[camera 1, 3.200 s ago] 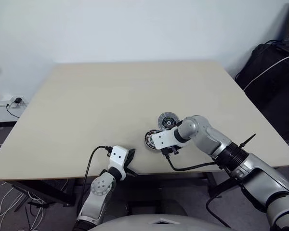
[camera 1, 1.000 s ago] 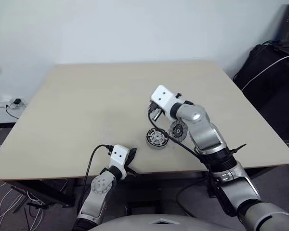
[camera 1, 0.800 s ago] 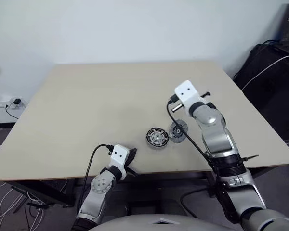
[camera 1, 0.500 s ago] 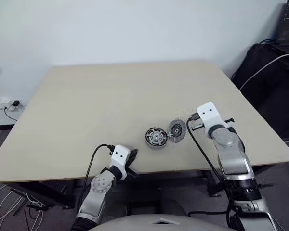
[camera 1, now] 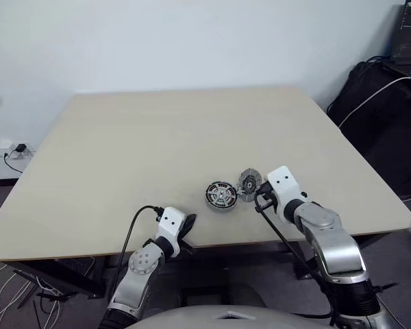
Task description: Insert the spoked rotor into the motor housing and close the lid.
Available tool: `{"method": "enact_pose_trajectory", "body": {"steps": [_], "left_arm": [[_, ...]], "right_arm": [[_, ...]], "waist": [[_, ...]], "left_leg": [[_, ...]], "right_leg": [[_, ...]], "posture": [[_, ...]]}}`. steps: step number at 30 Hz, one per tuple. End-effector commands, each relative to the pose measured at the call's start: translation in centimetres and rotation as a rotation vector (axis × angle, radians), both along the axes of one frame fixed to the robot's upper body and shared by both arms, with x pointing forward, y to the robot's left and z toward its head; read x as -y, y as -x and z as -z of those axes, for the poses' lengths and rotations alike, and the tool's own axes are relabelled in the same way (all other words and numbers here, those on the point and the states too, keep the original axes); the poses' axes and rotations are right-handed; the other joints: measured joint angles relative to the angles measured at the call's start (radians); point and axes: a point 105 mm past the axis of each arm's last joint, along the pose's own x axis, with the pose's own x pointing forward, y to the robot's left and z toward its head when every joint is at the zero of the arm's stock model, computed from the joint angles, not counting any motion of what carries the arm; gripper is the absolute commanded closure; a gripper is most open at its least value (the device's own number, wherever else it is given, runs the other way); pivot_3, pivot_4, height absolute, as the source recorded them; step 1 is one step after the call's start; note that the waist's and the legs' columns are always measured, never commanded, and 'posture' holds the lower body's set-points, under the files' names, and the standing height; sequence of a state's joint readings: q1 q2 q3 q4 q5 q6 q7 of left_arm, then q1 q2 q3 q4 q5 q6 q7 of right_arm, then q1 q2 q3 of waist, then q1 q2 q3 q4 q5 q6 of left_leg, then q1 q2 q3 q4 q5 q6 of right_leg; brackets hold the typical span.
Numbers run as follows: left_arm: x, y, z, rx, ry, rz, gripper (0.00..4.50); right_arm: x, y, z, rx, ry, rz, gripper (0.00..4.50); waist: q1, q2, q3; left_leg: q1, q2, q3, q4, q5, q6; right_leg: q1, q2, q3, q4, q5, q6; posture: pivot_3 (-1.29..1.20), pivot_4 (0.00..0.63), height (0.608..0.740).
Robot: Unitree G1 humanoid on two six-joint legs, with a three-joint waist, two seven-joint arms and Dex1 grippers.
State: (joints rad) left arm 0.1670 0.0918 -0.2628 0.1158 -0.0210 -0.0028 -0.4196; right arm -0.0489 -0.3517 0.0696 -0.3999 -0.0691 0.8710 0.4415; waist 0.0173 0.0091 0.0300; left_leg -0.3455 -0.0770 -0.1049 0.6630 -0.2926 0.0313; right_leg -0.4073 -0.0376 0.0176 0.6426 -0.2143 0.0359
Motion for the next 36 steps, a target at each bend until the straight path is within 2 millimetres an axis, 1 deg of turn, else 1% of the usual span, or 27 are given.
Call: {"method": "enact_pose_trajectory", "body": {"steps": [1, 10, 19, 23, 26, 28, 29, 33, 36], "left_arm": [[0.1, -0.6, -1.3, 0.047, 0.015, 0.008, 4.50], [0.0, -0.6, -1.3, 0.049, 0.014, 0.002, 4.50], [0.0, -0.6, -1.4, 0.052, 0.013, 0.001, 4.50], [0.1, -0.6, -1.4, 0.052, 0.013, 0.003, 4.50], [0.1, -0.6, -1.4, 0.053, 0.014, 0.002, 4.50], [0.1, -0.6, -1.4, 0.053, 0.014, -0.002, 4.50], [0.1, -0.6, -1.4, 0.053, 0.015, -0.004, 4.50], [0.0, -0.5, -1.4, 0.052, 0.015, -0.008, 4.50], [0.0, -0.6, -1.4, 0.053, 0.014, -0.008, 4.50]], "right_arm": [[-1.8, -0.8, -1.2, 0.063, -0.040, -0.047, 4.47], [-4.5, -1.5, -0.7, 0.070, -0.089, -0.102, 4.47], [-7.2, -1.9, 0.8, 0.030, -0.139, -0.150, 4.47], [-8.5, -2.1, 2.2, -0.021, -0.164, -0.162, 4.47], [-8.8, -2.1, 3.5, -0.064, -0.158, -0.163, 4.47], [-8.8, -1.8, 4.4, -0.108, -0.122, -0.170, 4.47], [-8.8, -1.7, 4.6, -0.113, -0.110, -0.179, 4.47], [-8.7, -1.8, 3.8, -0.094, -0.139, -0.188, 4.47], [-8.5, -2.7, 0.9, 0.027, -0.231, -0.201, 4.47]], "waist": [[0.000, 0.000, 0.000], [-0.001, -0.001, 0.000], [-0.002, -0.001, 0.000], [-0.003, -0.001, 0.000], [-0.003, 0.000, 0.000], [-0.003, -0.001, 0.000], [-0.003, -0.001, -0.001], [-0.003, -0.002, -0.003], [-0.002, -0.002, -0.002]], "left_leg": [[0.000, 0.000, 0.000, 0.000, 0.000, 0.000], [0.000, 0.000, 0.000, 0.000, 0.000, 0.000], [0.000, 0.000, 0.000, -0.001, 0.000, 0.000], [0.001, 0.000, 0.000, -0.001, 0.000, 0.000], [0.002, 0.000, 0.000, -0.001, 0.000, 0.000], [0.003, 0.000, 0.000, -0.001, 0.000, 0.000], [0.003, 0.000, 0.000, -0.001, 0.000, 0.000], [0.004, 0.000, -0.001, 0.000, 0.000, 0.000], [0.004, 0.000, -0.001, 0.000, 0.000, 0.000]], "right_leg": [[0.000, 0.000, 0.000, 0.000, 0.000, 0.000], [0.000, 0.000, 0.000, 0.000, 0.000, 0.000], [-0.001, 0.000, 0.000, 0.000, 0.000, 0.000], [-0.001, 0.000, 0.000, 0.000, 0.000, 0.000], [-0.001, 0.000, 0.000, 0.000, 0.000, 0.000], [-0.001, 0.000, 0.000, 0.000, 0.000, 0.000], [-0.001, 0.000, 0.000, 0.000, 0.000, 0.000], [-0.001, 0.000, 0.000, 0.000, 0.000, 0.000], [-0.001, 0.000, -0.001, 0.000, 0.000, 0.000]], "posture": [[0.00, 0.000, 0.740], [0.00, 0.000, 0.740], [0.00, 0.000, 0.740], [0.00, 0.000, 0.740], [0.00, 0.000, 0.740], [0.00, 0.000, 0.740], [0.00, 0.000, 0.740], [0.00, 0.000, 0.740], [0.00, 0.000, 0.740]]}}
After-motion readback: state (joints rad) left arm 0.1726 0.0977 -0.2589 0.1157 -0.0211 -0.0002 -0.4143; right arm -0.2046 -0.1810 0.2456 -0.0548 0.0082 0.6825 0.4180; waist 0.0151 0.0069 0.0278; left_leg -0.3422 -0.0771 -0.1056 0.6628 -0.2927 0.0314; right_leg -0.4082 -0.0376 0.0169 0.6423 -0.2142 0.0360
